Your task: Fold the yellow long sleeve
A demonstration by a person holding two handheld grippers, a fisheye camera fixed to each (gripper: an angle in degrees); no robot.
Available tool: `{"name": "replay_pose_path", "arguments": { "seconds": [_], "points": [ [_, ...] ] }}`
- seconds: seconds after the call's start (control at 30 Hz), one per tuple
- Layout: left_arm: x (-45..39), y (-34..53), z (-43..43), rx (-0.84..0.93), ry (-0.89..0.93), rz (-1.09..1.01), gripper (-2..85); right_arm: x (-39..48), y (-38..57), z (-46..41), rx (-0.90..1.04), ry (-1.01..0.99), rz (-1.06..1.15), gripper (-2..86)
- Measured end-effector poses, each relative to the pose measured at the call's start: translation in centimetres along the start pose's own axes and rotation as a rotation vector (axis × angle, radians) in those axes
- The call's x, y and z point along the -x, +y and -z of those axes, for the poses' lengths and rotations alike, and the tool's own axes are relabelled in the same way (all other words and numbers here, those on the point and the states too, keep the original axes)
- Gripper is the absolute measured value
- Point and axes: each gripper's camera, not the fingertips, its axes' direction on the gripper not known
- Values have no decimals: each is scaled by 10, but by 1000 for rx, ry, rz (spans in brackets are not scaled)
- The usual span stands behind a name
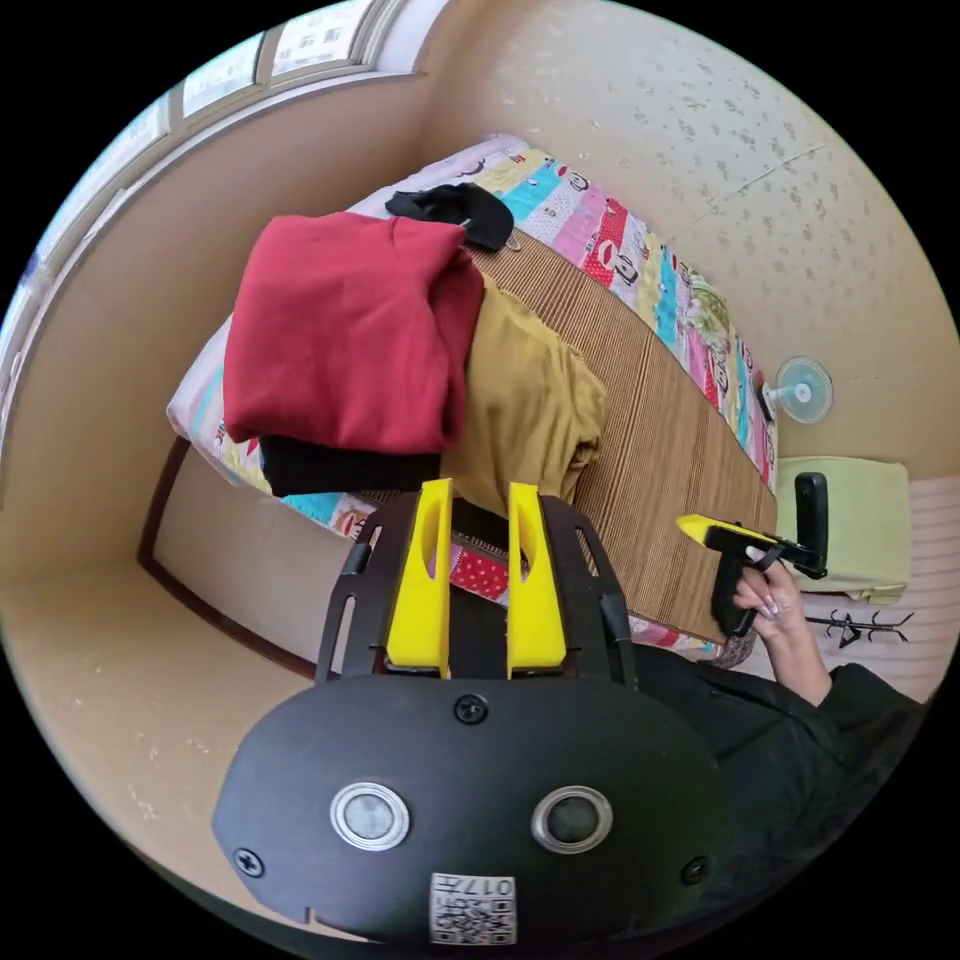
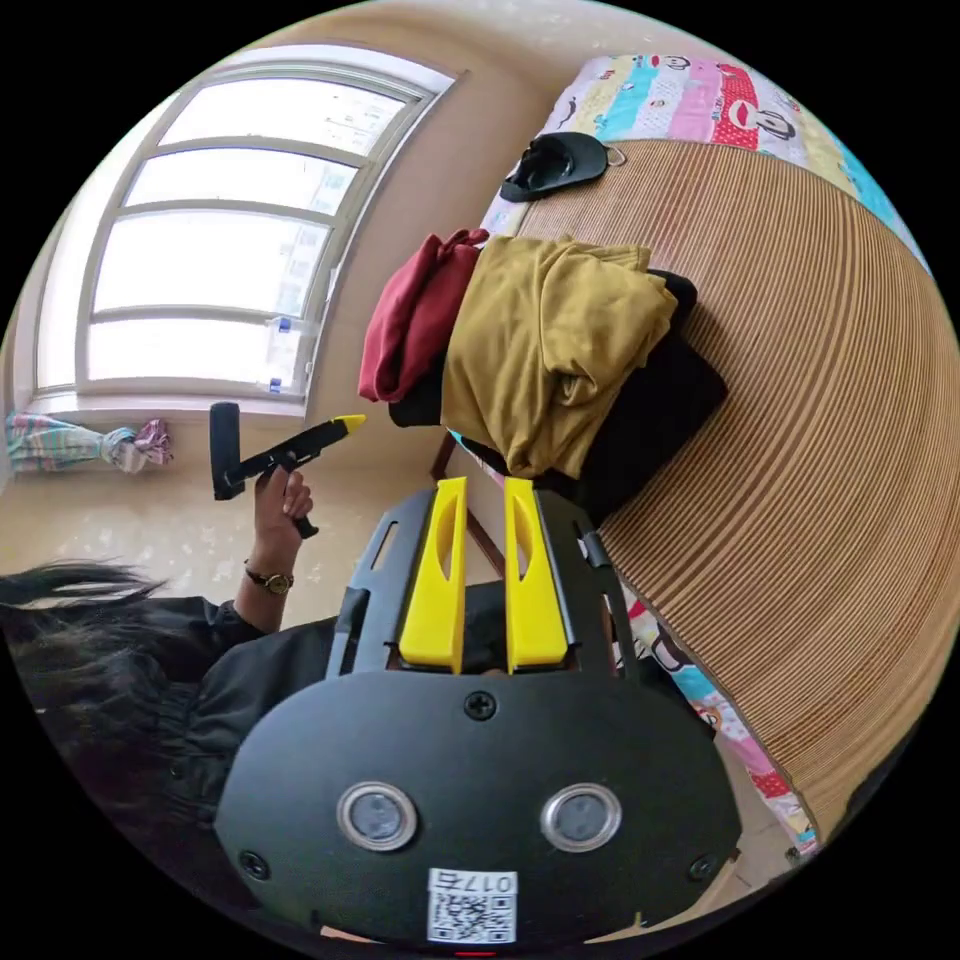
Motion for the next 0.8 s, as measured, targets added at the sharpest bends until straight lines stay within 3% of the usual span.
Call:
{"name": "replay_pose_path", "arguments": {
  "seconds": [0.13, 0.27, 0.4, 0.6, 0.8],
  "points": [
    [-20, 20, -42, -22, 245, -62, 70, -33, 36, 15, 130, 153, -230, 19],
    [-69, 15, -70, -67, 318, -182, 55, -44, 64, 35, 131, 135, -414, 8],
    [-136, 8, -93, -108, 381, -306, 49, -26, 75, 51, 22, -23, -438, 4],
    [-231, 23, -115, -186, 487, -411, 9, 10, 84, 58, 29, -141, -316, 3],
    [-365, 66, -146, -126, 448, -617, -9, 1, 145, 118, -115, -117, -350, 4]
  ]
}}
